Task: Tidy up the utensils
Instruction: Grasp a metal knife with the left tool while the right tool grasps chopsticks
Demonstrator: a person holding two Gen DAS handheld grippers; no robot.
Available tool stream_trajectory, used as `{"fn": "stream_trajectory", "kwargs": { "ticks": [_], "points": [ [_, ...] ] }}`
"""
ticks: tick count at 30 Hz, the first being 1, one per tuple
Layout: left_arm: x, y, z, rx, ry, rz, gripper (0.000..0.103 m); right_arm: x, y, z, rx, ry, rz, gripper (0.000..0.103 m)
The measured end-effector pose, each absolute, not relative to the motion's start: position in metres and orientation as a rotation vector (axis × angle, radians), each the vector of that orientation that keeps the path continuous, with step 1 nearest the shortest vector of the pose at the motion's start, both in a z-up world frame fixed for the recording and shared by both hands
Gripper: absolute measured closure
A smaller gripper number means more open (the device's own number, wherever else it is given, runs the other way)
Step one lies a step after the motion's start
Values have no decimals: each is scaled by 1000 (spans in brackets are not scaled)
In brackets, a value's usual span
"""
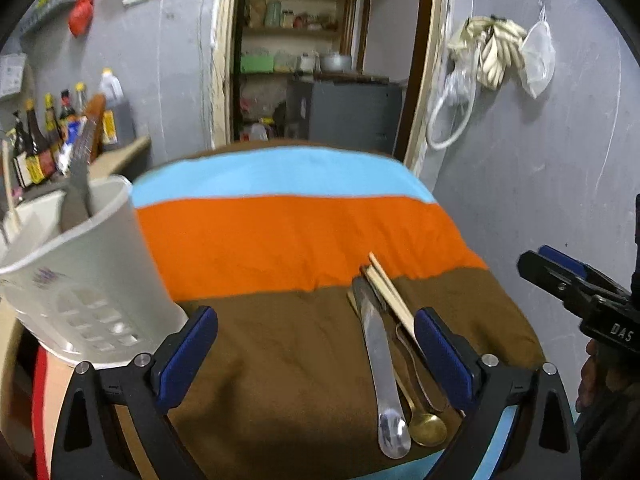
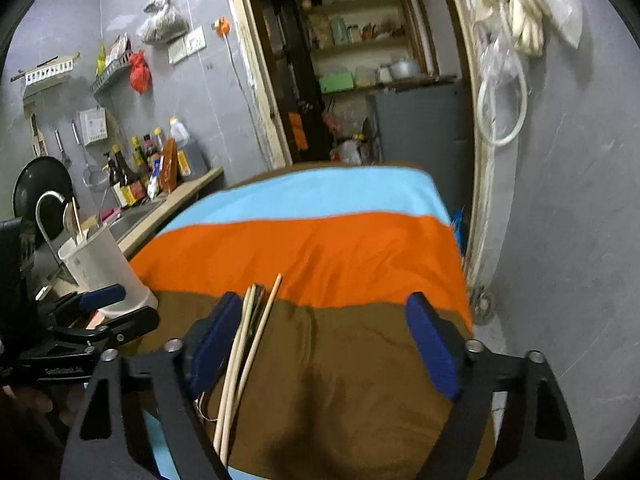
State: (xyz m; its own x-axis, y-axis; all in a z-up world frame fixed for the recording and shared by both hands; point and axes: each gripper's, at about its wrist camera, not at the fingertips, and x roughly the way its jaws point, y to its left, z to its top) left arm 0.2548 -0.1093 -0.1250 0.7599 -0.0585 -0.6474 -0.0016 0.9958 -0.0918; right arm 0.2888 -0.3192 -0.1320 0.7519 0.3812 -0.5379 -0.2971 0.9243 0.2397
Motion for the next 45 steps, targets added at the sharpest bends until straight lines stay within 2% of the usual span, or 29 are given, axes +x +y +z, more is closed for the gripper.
{"fn": "stream_trajectory", "kwargs": {
  "ticks": [3,5,7,19,29,31,33,44,45],
  "points": [
    [263,-112,-139,-87,764,-54,13,295,-313,-147,143,647,395,40],
    [268,-115,-146,-86,797,-71,17,299,-311,-154,144,661,407,42],
    [273,-119,-154,-79,835,-87,27,301,-308,-159,149,672,418,44],
    [286,-135,-173,-25,922,-121,43,309,-298,-175,159,719,448,45],
    [288,-119,-172,-109,925,-104,68,311,-292,-181,160,744,465,45],
    [288,-114,-172,-142,924,-109,78,312,-290,-182,157,749,475,45],
    [287,-110,-172,-176,924,-117,82,315,-289,-182,153,753,483,45],
    [280,-91,-173,-314,908,-101,91,320,-278,-189,137,790,515,47],
    [279,-91,-172,-319,901,-105,96,320,-276,-189,135,794,518,47]
  ]
}}
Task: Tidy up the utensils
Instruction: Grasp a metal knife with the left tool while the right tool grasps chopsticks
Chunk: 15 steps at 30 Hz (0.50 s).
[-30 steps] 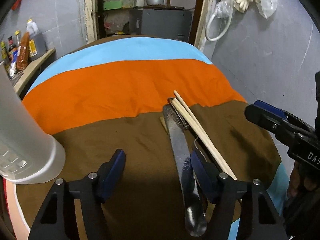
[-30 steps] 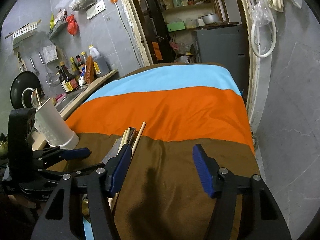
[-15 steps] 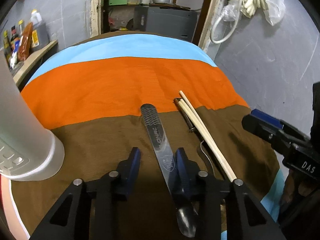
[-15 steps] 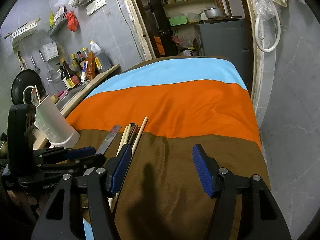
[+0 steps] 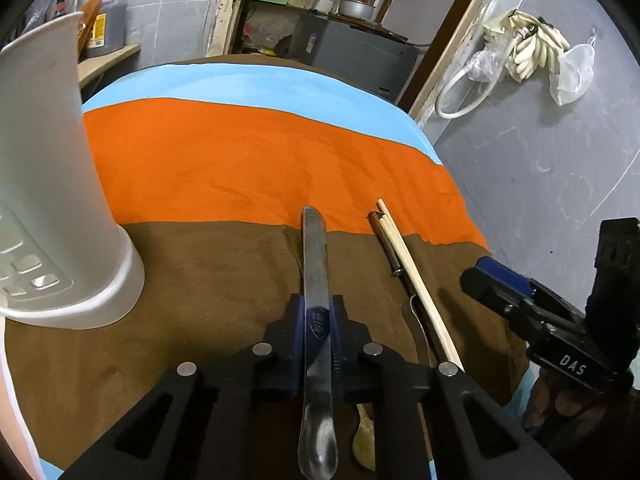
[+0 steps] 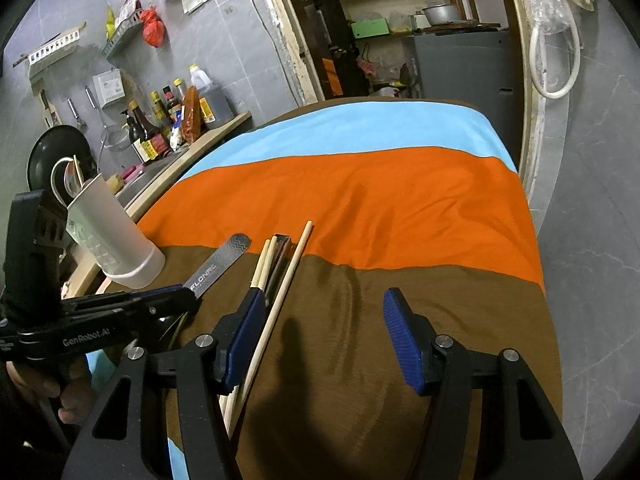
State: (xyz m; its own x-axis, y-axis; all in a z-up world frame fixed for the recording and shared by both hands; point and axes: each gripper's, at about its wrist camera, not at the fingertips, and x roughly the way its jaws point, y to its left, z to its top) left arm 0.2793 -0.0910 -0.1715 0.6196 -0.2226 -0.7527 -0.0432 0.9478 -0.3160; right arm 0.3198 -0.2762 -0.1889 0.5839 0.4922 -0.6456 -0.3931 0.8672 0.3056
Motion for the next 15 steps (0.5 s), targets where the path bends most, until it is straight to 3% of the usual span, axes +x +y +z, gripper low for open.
{"fn": "stream_trajectory", "kwargs": {
  "ticks": [15],
  "points": [
    [284,-89,-170,-316,928,-133,99,335,-253,-196,72,860,529,61]
  ]
}}
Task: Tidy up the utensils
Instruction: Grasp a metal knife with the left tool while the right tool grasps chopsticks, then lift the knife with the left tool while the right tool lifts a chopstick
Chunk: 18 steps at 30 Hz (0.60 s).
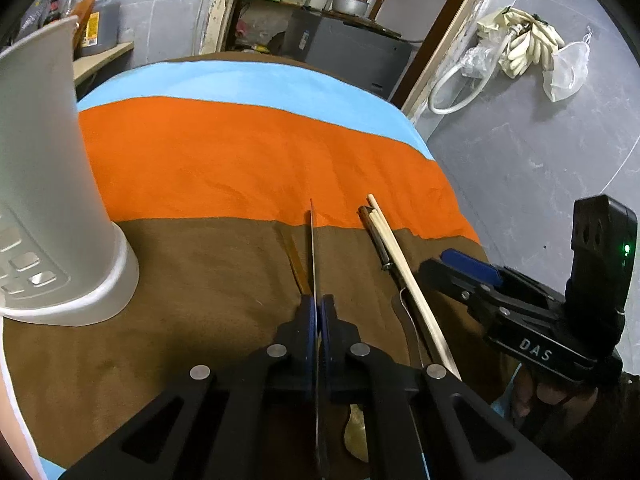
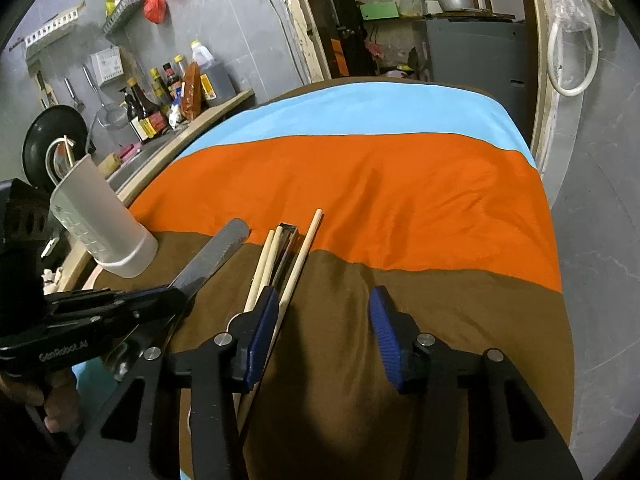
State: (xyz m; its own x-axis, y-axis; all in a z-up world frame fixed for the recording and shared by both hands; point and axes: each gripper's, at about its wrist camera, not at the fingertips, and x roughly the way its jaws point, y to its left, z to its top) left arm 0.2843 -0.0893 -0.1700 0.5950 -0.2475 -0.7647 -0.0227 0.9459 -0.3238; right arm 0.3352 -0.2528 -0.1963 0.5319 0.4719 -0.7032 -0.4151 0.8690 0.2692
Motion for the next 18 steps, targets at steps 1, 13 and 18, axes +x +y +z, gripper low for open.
{"fn": "stream_trajectory", "kwargs": {
  "ticks": [1,13,18],
  "points": [
    [285,-89,-170,-315,931,-134,99,337,-253,-197,64,862,529,62],
    [302,-92,-170,-285,975,-133,99,352,-226,-189,-77,851,562,76],
    [294,-86,-168,-318,936,-83,101,358,-219,-184,-124,844,584,78]
  ]
}}
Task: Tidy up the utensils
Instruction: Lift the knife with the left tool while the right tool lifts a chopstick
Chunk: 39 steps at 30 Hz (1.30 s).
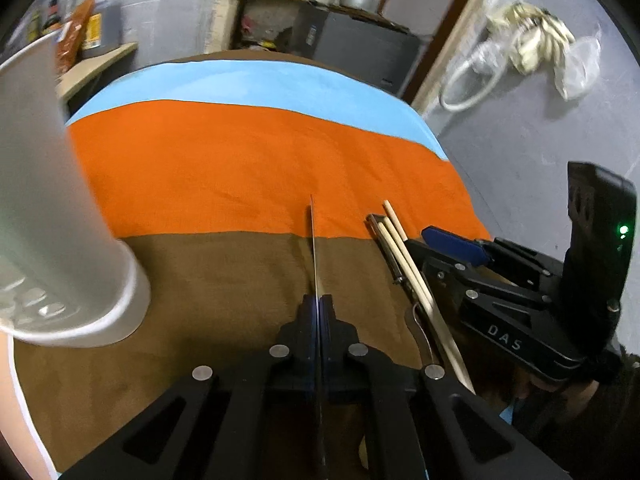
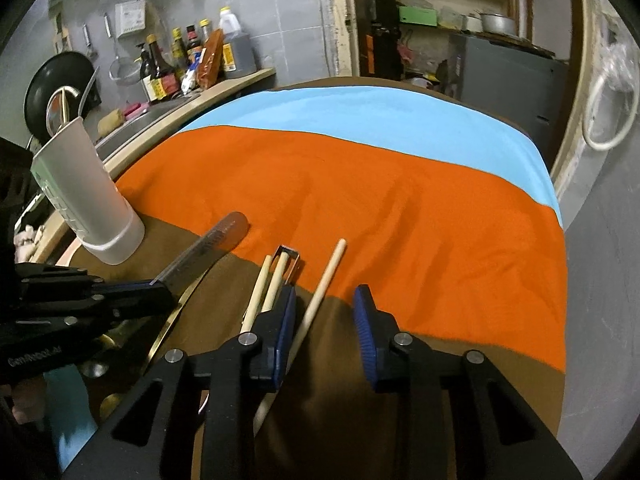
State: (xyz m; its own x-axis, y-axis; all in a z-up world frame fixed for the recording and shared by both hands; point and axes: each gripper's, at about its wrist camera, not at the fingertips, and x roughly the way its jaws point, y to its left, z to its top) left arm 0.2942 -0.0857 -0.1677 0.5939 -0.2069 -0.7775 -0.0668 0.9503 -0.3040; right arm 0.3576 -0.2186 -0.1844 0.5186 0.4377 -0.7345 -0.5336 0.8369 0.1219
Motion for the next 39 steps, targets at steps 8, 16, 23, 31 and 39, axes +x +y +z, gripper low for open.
{"fn": "stream_trajectory", "kwargs": {
  "ticks": [8,16,23,31,39],
  "points": [
    [290,-70,-174,-405,941,-54,101,370,-219,-188,-84,897,619,82],
    [306,-73,-179,-350,1023,-71,101,383,-216,-195,-39,1009,622,82],
    [327,-77,-176,-322,1079,-65,101,393,-208,-200,9,1071,588,82],
    [323,-76,-170,-324,1058,-58,101,397,-229,-204,225,1090,567,98],
    [293,-61,-141,-370,921,-87,101,364,-243,-170,269,899,564,99]
  ]
}}
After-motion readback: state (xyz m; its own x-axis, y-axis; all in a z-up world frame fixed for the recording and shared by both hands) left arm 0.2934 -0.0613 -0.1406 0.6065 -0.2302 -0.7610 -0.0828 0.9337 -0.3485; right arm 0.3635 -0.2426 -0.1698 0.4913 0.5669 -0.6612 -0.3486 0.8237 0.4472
